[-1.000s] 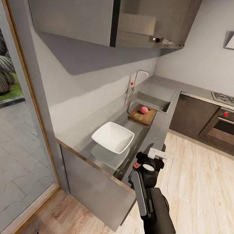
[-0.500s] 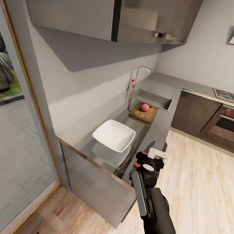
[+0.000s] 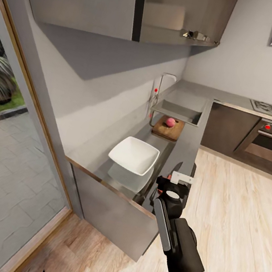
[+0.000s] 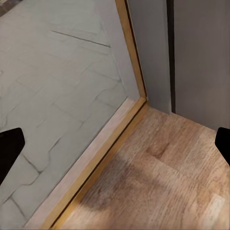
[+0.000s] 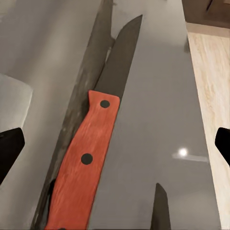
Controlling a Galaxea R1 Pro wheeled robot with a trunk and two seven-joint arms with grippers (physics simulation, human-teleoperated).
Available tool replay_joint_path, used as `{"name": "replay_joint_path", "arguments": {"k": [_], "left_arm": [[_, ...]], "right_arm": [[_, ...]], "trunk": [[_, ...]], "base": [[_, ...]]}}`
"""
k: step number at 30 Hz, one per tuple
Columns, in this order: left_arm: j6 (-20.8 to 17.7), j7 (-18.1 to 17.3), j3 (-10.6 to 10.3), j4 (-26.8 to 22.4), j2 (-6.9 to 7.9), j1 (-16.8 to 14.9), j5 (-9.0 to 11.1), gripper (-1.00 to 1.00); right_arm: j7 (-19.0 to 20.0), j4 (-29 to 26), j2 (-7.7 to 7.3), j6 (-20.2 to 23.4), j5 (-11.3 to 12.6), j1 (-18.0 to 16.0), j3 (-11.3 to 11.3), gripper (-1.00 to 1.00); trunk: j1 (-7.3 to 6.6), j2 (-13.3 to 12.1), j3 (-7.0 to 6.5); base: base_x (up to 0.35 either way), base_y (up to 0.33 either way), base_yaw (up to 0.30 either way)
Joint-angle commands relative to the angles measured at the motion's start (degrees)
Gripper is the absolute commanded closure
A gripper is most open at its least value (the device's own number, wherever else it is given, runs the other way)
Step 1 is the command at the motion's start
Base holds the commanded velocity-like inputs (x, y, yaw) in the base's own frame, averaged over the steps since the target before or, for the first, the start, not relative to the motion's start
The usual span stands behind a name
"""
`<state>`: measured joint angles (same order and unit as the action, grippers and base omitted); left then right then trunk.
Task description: In the kitchen, take the Vidalia onion out of the sink, dice it on the chopping board with the paring knife, put the diced onion into the bowl on the countertop, then place both the paring knife and the chopping board into the sink.
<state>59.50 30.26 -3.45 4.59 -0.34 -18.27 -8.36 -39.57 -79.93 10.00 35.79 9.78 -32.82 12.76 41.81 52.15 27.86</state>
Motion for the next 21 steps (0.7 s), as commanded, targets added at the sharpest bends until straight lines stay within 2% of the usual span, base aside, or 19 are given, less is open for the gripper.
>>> {"name": "replay_joint_path", "arguments": {"k": [1, 7, 21], "left_arm": [[0.18, 0.59, -0.33, 0.22, -0.02, -0.09, -0.34, -1.0], [0.18, 0.59, -0.33, 0.23, -0.02, -0.09, -0.34, -1.0], [0.14, 0.59, -0.33, 0.24, -0.02, -0.09, -0.33, -1.0]], "right_arm": [[-0.51, -0.05, 0.0, 0.16, 0.82, -0.06, 0.07, -1.0], [-0.43, -0.05, 0.0, 0.15, 6.29, -0.06, -0.02, -1.0], [-0.35, -0.13, 0.0, 0.13, 6.75, -0.06, -0.19, -1.0]], "trunk": [[0.01, 0.05, 0.15], [0.01, 0.05, 0.7], [0.01, 0.05, 1.97]], "base": [[0.0, 0.0, 0.0], [0.0, 0.0, -0.013], [0.0, 0.0, -0.083]]}}
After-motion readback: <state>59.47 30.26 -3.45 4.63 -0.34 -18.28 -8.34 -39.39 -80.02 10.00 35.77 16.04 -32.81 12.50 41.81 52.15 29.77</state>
